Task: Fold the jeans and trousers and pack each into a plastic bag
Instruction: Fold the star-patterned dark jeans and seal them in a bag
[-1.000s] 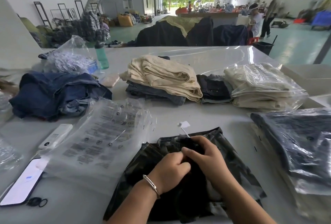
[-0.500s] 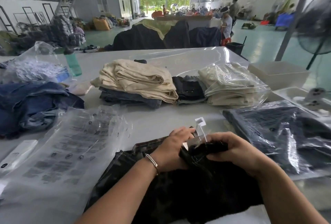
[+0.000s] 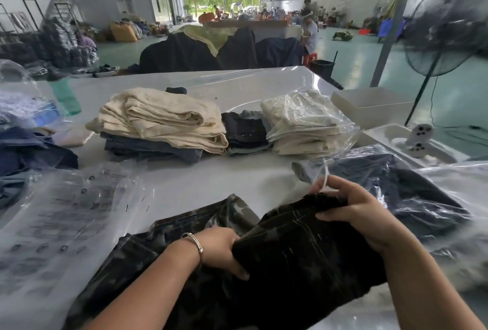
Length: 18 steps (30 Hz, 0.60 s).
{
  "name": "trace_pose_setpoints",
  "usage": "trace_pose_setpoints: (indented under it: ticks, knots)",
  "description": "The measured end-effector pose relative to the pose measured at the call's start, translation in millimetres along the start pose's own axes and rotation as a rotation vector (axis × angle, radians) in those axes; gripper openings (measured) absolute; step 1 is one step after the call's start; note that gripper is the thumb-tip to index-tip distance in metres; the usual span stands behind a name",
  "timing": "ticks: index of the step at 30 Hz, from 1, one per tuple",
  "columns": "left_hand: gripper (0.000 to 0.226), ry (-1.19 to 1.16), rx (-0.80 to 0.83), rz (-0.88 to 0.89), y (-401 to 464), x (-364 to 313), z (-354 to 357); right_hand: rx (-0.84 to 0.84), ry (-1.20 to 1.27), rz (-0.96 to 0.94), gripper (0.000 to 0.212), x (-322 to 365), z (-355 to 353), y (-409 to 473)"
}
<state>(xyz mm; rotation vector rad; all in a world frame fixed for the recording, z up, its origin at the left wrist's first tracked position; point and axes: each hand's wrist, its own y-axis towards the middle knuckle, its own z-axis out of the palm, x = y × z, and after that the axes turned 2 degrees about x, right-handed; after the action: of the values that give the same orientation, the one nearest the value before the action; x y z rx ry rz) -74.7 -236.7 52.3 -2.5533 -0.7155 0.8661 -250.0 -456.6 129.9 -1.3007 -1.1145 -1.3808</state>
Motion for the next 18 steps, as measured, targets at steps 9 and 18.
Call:
trace_pose_setpoints:
  ticks: [9,18]
  knots:
    - [0.025,0.200,0.078,-0.096,6,3,18,0.033,0.178,-0.172,0.044,11,-46,-17]
    - [0.016,0.402,-0.768,-0.411,-37,-8,-11,-0.172,0.294,-0.244,0.045,5,-49,-26]
